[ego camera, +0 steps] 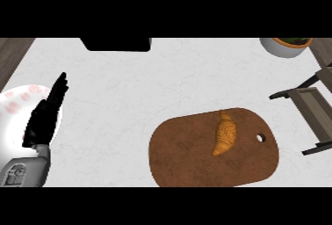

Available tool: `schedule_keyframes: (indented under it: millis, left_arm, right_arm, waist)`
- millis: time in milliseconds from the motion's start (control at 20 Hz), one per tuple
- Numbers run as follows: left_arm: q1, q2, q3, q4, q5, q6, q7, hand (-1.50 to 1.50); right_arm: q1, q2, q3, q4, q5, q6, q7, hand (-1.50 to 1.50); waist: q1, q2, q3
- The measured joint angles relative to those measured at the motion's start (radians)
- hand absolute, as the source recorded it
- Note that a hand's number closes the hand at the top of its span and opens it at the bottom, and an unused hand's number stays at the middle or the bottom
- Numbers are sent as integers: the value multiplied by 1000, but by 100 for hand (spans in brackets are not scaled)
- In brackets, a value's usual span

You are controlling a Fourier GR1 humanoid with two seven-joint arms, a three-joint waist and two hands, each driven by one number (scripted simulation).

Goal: Pick the sweet potato from the cutting board and place it in the tiered basket

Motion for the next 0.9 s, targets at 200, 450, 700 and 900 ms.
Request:
schedule_keyframes:
  millis: [200, 450, 700, 900]
  left_arm:
    - [3, -4, 3, 1, -5, 4, -1, 0]
    - [-5, -2, 13, 10, -3, -7, -5, 0]
    - [-10, -2, 19, 7, -3, -13, 4, 0]
    - [6, 1, 30, 9, 3, -21, -15, 0]
  right_arm:
    - [-2, 40, -18, 78, -55, 62, 56, -150]
    - [18, 92, -39, 132, -70, 72, 69, -150]
    - [-11, 129, -112, 188, -116, 40, 78, -150]
    - [-35, 118, -187, 207, -161, 24, 87, -150]
  waist:
    - [-4, -2, 0]
    - [-7, -3, -1]
    - [-8, -3, 0]
    - [-10, -4, 0]
